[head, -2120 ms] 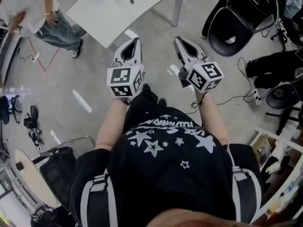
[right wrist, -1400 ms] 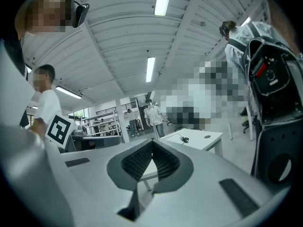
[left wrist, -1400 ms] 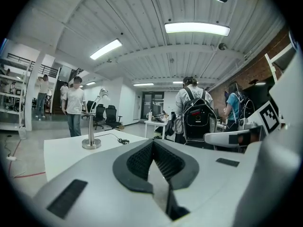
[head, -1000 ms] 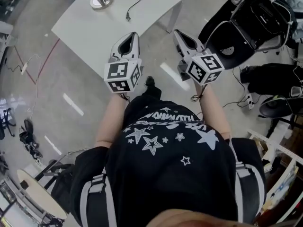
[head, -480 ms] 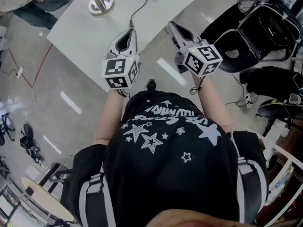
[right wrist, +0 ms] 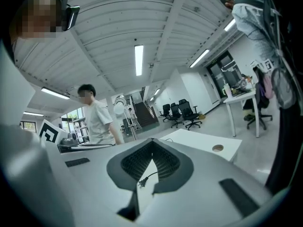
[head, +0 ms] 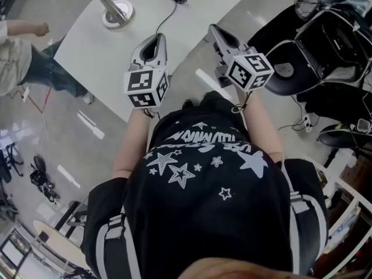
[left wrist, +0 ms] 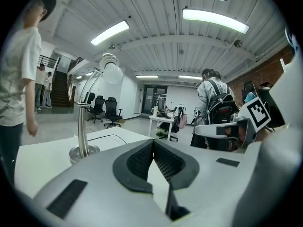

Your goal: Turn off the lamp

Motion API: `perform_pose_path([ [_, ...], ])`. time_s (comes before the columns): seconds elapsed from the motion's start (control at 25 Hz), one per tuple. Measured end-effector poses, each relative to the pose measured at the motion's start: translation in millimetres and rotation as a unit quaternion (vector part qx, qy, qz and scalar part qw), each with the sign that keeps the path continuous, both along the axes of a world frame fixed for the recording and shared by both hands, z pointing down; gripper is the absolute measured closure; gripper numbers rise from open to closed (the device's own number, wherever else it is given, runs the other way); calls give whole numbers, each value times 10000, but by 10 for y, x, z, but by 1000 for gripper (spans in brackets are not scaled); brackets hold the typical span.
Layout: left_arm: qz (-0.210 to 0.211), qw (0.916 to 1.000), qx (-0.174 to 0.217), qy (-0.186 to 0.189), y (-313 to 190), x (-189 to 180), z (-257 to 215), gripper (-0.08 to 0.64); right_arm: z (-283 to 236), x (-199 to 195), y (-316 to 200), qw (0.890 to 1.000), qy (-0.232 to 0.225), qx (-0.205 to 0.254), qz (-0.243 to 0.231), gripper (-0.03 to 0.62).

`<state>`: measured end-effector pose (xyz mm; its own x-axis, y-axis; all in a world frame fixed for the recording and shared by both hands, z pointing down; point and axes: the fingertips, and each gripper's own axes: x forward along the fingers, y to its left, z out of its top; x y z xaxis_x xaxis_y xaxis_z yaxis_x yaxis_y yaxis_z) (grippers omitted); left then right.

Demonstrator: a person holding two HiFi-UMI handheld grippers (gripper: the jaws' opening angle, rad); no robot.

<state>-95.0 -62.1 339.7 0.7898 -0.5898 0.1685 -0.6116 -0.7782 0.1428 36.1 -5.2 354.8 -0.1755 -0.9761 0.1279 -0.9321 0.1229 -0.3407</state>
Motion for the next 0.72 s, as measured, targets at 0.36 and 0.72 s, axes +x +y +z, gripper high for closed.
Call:
perform_pose_path([
  [0.36,-450,9985,-137,-266,-470,466,179,551,161,564,-663,9991,-160,-42,-387,589],
  [0.72,-853,9943,-465,-442,-954,992,510,549,286,978,-1517,9944,-38,-184,-1042,589],
])
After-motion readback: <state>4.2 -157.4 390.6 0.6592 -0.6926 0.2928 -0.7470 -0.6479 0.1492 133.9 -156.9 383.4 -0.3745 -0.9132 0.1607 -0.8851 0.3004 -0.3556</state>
